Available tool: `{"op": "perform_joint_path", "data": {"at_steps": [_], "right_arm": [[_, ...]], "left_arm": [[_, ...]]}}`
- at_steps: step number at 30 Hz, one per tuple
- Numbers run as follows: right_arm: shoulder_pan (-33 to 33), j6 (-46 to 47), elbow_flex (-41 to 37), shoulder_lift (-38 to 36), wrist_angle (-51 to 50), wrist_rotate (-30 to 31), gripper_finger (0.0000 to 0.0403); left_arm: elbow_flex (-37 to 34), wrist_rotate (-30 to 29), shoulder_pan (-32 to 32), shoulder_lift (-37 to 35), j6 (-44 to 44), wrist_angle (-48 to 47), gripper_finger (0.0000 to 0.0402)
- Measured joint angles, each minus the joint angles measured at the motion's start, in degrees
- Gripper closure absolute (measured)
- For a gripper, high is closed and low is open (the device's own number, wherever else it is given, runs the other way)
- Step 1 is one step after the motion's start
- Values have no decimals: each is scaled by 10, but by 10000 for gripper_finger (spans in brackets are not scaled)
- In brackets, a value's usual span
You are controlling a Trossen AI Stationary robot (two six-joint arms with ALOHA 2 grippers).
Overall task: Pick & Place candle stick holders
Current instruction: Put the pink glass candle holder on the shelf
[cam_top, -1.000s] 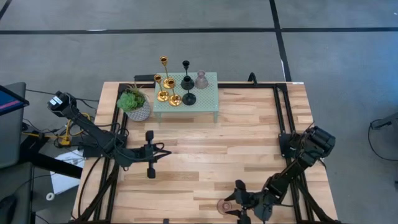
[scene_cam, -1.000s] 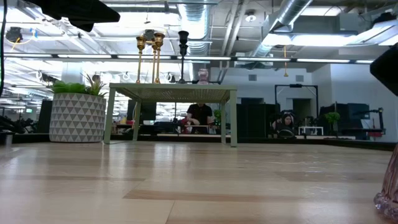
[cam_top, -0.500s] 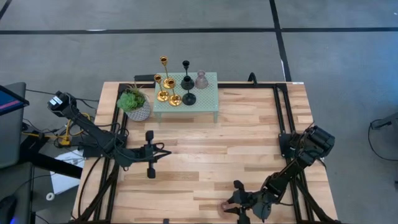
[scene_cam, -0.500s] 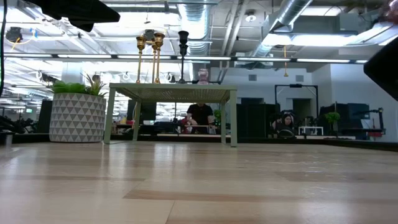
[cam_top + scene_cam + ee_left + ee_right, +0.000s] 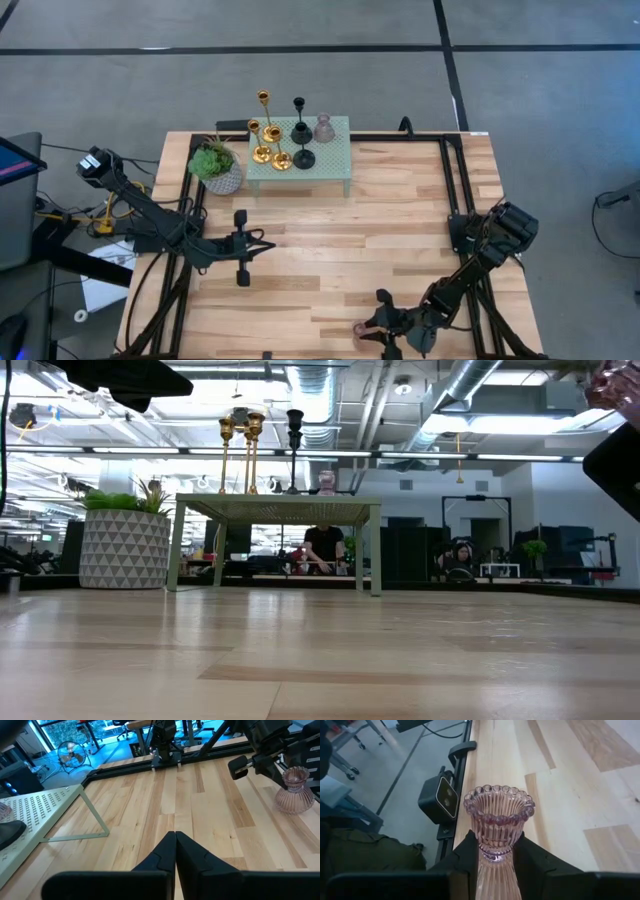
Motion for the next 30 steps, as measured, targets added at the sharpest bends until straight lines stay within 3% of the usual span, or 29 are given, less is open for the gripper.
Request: {"op": "perform_joint_path", "data": {"at_steps": [11, 20, 26, 30], "right_arm": [[0, 0, 2, -1, -42, 46, 316], [-6, 3, 1, -2, -98, 132, 316], [-30, 44, 0, 0, -157, 204, 315], [-56, 77, 0, 0, -202, 220, 315]], "left_arm": [[0, 0, 0, 0, 0, 0, 393], [0, 0, 0, 0, 0, 0, 396], [0, 0, 0, 0, 0, 0, 394], [0, 0, 0, 0, 0, 0, 397]]}}
